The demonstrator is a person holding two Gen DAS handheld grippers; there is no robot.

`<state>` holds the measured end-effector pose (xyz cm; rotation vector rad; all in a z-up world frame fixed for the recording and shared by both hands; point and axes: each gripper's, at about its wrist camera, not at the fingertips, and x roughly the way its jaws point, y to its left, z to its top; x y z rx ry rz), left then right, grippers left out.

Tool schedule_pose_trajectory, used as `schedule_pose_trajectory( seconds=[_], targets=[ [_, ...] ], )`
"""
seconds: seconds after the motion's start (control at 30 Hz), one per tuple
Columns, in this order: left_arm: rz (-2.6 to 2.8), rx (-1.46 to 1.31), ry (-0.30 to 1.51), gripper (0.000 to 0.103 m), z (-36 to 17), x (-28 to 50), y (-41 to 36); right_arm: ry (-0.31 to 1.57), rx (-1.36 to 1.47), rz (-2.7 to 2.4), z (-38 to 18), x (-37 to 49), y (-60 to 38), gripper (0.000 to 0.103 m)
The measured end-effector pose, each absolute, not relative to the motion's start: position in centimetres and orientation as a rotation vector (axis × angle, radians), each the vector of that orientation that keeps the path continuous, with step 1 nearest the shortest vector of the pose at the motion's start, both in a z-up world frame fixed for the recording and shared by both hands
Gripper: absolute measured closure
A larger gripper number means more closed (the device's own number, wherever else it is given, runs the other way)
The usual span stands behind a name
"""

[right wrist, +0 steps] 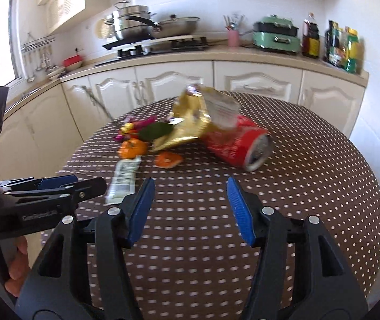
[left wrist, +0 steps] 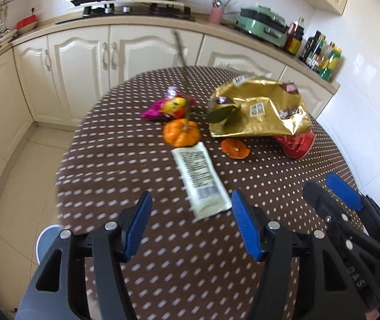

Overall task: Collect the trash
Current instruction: 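Grasp the white wrapper with the left tool while the right tool grasps the gold bag, then carry the white wrapper and gold bag over the bucket and open both tools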

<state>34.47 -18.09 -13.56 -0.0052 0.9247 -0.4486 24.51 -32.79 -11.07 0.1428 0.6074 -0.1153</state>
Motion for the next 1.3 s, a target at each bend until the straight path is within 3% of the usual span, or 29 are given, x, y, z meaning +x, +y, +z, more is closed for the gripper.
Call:
schedule_pose_trajectory(
  seconds=[0.27,0.3,0.43,0.73,0.77,0.8,0.9,1.0,1.3],
  targets=[
    [-0.379,0.070,0.970,0.042,-15.1,37.4,-21.2,0.611,0.163,-0.100,-11.2,26.4,-34.2,0.044],
    [-0.373,0.081,0.972,0.046,-15.3,37.7,-21.4,0.605,0.161,-0.100,-11.0,26.5,-34.3,0.043],
    [-0.383,0.089,0.953,0.084,-15.0,38.0,-21.4,0.575,0.156,-0.111,-9.9,27.4,-34.6,0.043],
    [-0.433,0.008,0.861,0.090,-12.5,37.0,-18.6,0.544,0.106,-0.184,-8.2,31.6,-34.1,0.043],
    [-0.437,0.006,0.852,0.090,-12.3,36.8,-18.2,0.563,0.105,-0.182,-8.4,32.2,-34.2,0.049],
    [-0.440,0.003,0.841,0.090,-12.0,36.5,-17.8,0.576,0.109,-0.176,-8.7,32.6,-34.3,0.077],
    [-0.443,-0.006,0.827,0.090,-11.4,36.2,-17.1,0.618,0.106,-0.171,-9.6,32.8,-34.4,0.091],
    [-0.451,-0.026,0.816,0.090,-11.0,35.5,-16.0,0.573,0.091,-0.204,-9.3,31.1,-34.4,0.096],
    [-0.485,-0.082,0.750,0.090,-8.3,31.8,-12.2,0.433,0.096,-0.234,-5.2,23.9,-33.2,0.097]
  ],
)
